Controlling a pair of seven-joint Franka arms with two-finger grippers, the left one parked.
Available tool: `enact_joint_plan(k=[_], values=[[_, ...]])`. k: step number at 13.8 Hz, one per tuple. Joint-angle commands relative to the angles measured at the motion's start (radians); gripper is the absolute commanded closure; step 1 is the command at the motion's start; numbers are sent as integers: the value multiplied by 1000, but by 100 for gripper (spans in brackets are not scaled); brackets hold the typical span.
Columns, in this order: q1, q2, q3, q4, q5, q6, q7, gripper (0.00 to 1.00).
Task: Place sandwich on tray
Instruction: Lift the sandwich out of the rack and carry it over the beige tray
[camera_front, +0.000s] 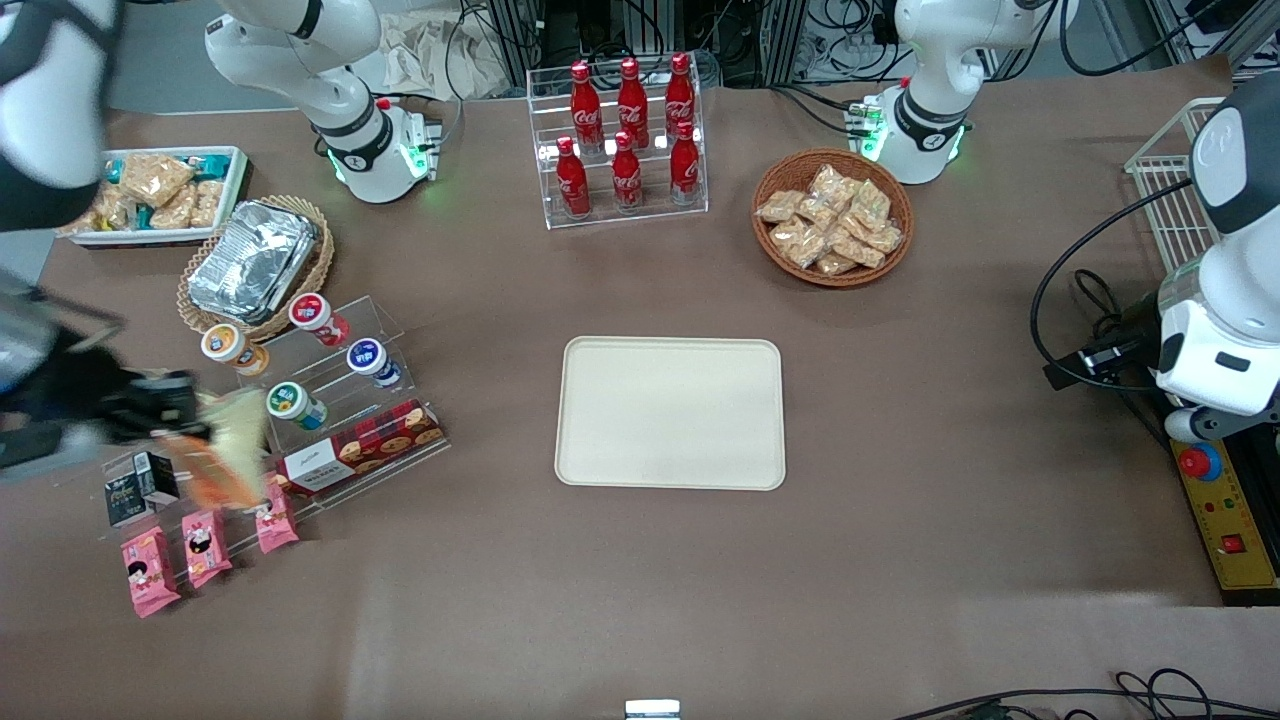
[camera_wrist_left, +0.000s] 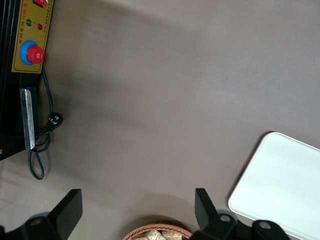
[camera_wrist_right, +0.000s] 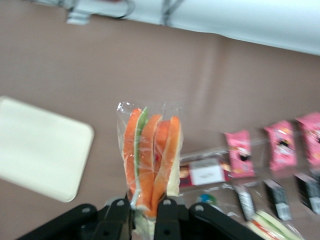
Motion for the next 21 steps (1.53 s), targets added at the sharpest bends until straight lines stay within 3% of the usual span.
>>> enact_joint_plan(k=[1,5,8,10,17,21], values=[[164,-5,-14,1,-80,-3,27,98],[352,16,-17,-1,-86,19,73,99],[429,56,-16,-5,-88,77,61,99],[493,105,-16,-8,-138,135,45,99],[539,352,-14,-21,-132,440,-146,99],[575,403,-13,-50,-131,543,-270,99]])
